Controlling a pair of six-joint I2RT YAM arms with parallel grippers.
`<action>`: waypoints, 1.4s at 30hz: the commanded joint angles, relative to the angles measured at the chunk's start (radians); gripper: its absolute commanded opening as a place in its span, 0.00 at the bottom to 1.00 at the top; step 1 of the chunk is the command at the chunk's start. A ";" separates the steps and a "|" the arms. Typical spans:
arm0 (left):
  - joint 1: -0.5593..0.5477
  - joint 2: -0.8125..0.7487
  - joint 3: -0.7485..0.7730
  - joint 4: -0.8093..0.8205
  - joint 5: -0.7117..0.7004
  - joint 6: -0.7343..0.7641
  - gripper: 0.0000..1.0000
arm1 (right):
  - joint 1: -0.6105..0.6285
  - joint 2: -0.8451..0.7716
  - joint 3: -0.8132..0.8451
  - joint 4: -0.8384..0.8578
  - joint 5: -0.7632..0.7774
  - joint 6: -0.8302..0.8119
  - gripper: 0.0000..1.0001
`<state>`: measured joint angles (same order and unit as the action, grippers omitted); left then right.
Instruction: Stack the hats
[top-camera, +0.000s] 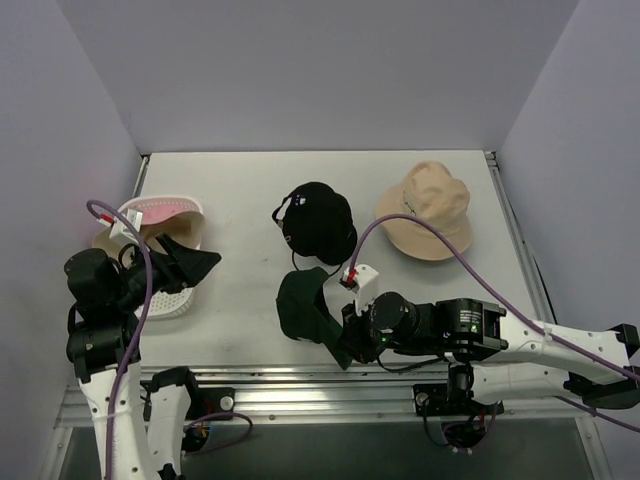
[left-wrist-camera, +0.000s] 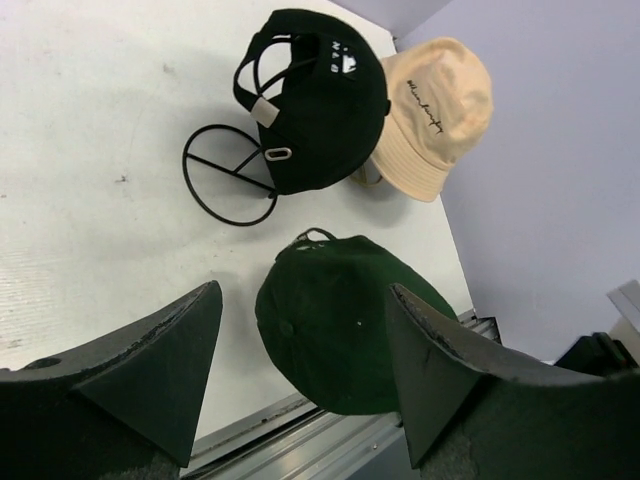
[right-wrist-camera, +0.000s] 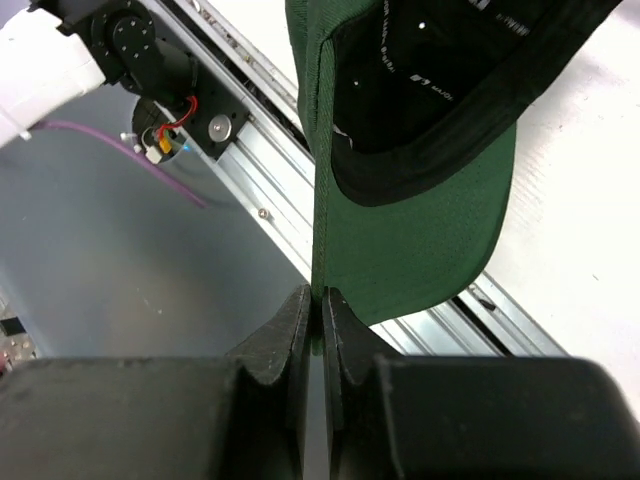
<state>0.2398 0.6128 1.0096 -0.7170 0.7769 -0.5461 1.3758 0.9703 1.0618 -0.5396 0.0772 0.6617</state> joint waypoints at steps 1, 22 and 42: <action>-0.031 0.019 -0.043 0.089 -0.014 0.002 0.74 | 0.003 -0.015 0.069 -0.026 -0.018 -0.013 0.00; -0.741 -0.004 -0.215 0.280 -0.439 -0.040 0.79 | -0.009 0.139 0.267 -0.105 0.047 0.041 0.00; -0.741 0.059 -0.201 0.327 -0.173 0.057 0.89 | -0.035 0.315 0.362 -0.106 -0.048 -0.013 0.00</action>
<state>-0.4969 0.6727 0.7990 -0.4686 0.5339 -0.5259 1.3483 1.2781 1.3743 -0.6559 0.0624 0.6762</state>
